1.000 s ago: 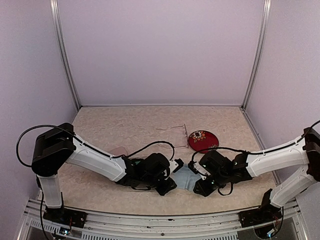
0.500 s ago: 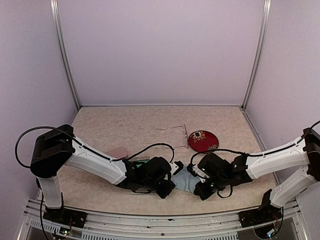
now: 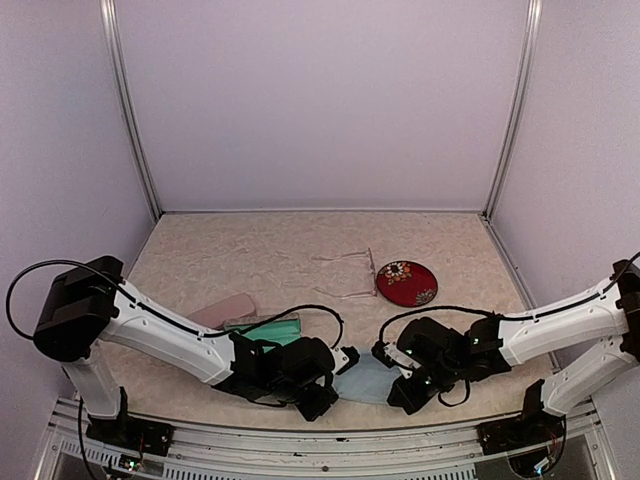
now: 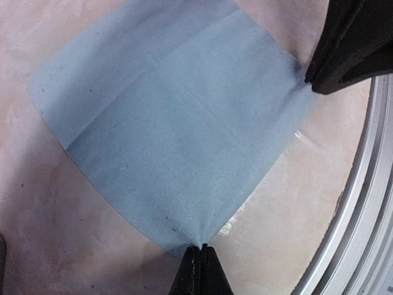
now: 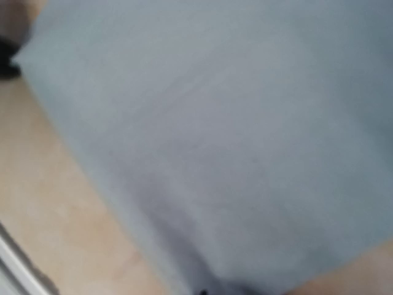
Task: Organize the sunglasses
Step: Move the glasses cleaning cloth to the center of the board, then pick up the glasses cleaning cloth from the center of the board.
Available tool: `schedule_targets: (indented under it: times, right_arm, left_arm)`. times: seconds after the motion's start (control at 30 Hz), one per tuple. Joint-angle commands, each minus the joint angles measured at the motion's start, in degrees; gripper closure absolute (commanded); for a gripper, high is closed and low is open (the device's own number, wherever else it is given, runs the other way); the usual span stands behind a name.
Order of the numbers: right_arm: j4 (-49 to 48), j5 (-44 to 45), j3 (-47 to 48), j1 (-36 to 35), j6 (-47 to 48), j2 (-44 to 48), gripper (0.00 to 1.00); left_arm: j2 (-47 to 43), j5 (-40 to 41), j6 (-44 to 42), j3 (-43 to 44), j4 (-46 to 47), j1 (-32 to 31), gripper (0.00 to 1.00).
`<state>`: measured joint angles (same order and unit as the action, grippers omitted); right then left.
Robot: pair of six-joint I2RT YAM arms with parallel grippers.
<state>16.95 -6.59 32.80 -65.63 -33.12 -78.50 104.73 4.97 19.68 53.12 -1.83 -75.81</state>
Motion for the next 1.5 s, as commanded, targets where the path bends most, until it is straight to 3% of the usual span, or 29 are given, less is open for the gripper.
schedule_targets:
  times: [0.0,0.07,0.1,0.23,0.3,0.37,0.53,0.73,1.0,1.47]
  right_arm:
    - [2.88,-0.72,-1.02,-0.56,-1.47,3.01,0.91]
    - [3.49,0.37,-0.94,-0.56,-2.10,5.20,0.82]
    - [3.96,0.96,-0.83,-0.56,-2.34,6.87,0.74]
    - [4.60,2.66,-0.06,1.24,-2.76,12.41,0.58]
    - [4.40,2.70,0.16,3.58,-2.49,14.52,0.56]
    - [3.77,1.67,0.31,7.25,-1.67,15.40,0.55]
    - [3.33,0.19,1.87,16.73,1.27,12.58,0.59]
    - [0.86,-1.48,4.22,20.85,5.53,3.52,0.63]
    - [-2.76,-3.92,5.26,21.77,7.77,-3.36,0.67]
    - [-6.64,-7.84,5.92,21.54,9.12,-9.91,0.78]
  left_arm:
    - [-2.08,-0.06,1.15,-0.74,-3.78,-1.68,1.00]
    - [-2.63,-0.54,1.03,-0.75,-4.47,-2.11,0.98]
    - [-3.02,-1.03,0.91,-0.91,-4.53,-2.20,0.92]
    - [-5.89,-1.59,-0.57,-1.11,-4.03,-2.01,0.63]
    - [-7.11,-1.46,-1.79,-0.65,-3.66,-1.32,0.52]
    - [-7.66,-2.50,-3.00,0.35,-3.03,0.38,0.48]
    - [-5.37,-6.91,-5.15,4.50,-1.83,7.35,0.46]
    - [2.12,-9.86,-7.36,11.42,-3.42,13.60,0.45]
    - [7.85,-11.95,-8.01,15.91,-5.16,16.24,0.45]
    - [8.90,-11.83,-8.23,15.80,-5.01,16.57,0.47]
